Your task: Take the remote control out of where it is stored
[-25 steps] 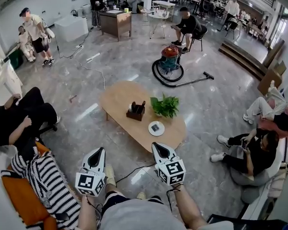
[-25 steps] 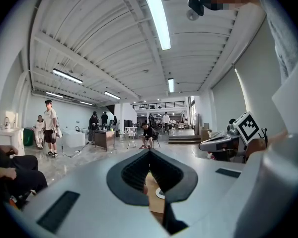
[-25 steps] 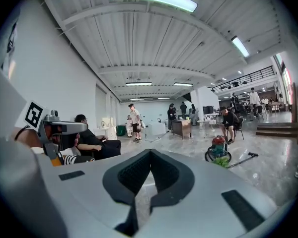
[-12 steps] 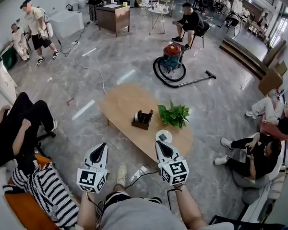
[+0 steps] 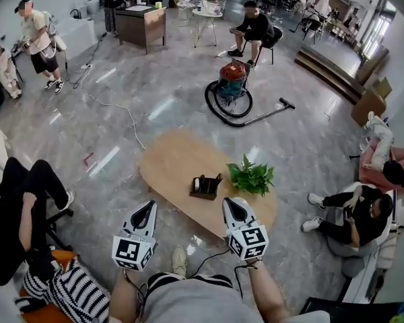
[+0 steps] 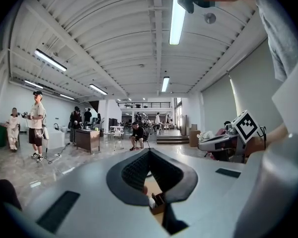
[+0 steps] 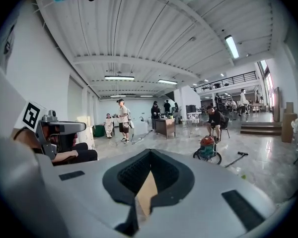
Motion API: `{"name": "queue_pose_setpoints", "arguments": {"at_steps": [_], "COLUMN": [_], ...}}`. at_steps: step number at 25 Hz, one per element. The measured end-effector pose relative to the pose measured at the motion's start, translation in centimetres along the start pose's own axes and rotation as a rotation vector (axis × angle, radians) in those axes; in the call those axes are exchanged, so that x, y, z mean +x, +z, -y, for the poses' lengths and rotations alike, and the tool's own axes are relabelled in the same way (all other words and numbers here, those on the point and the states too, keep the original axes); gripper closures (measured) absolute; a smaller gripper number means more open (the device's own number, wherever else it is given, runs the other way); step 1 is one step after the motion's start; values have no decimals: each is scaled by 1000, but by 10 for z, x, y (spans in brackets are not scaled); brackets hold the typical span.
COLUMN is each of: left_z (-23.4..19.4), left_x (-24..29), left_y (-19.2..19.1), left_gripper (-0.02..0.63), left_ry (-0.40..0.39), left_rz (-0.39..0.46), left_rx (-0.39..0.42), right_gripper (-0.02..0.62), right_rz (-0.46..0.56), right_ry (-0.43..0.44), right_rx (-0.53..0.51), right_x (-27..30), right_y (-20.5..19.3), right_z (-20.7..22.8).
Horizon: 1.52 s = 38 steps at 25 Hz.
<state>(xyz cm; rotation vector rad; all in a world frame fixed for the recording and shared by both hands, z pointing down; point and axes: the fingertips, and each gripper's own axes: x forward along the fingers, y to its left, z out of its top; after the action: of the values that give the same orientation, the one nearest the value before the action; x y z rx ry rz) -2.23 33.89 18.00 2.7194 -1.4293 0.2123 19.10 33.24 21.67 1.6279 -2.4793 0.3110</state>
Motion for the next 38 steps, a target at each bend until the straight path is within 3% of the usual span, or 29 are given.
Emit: {"name": "queue_pose_setpoints", "arguments": {"at_steps": [8,18,26,38], "left_z": [-59,-104,-104,-85], "left_x": [39,78,115,183], "left_y": [-14,-47,-90,-160], "left_gripper": [601,601,601,601], "left_ry": [-45,-34,-63,-94], "left_rz": [-11,-54,-117,-201], "left_rx": [-14,-59,-101,-89], "right_gripper": [589,589,589,588], "right_rz": [-45,-132,-188,-263], "right_ry": [-55,-79,-116,-138], "right_rx": [-34,-24,4,54], "right_x": [66,130,158,191], "right_y": [3,-30,-71,-160], "right_z": [4,23,56,111]}}
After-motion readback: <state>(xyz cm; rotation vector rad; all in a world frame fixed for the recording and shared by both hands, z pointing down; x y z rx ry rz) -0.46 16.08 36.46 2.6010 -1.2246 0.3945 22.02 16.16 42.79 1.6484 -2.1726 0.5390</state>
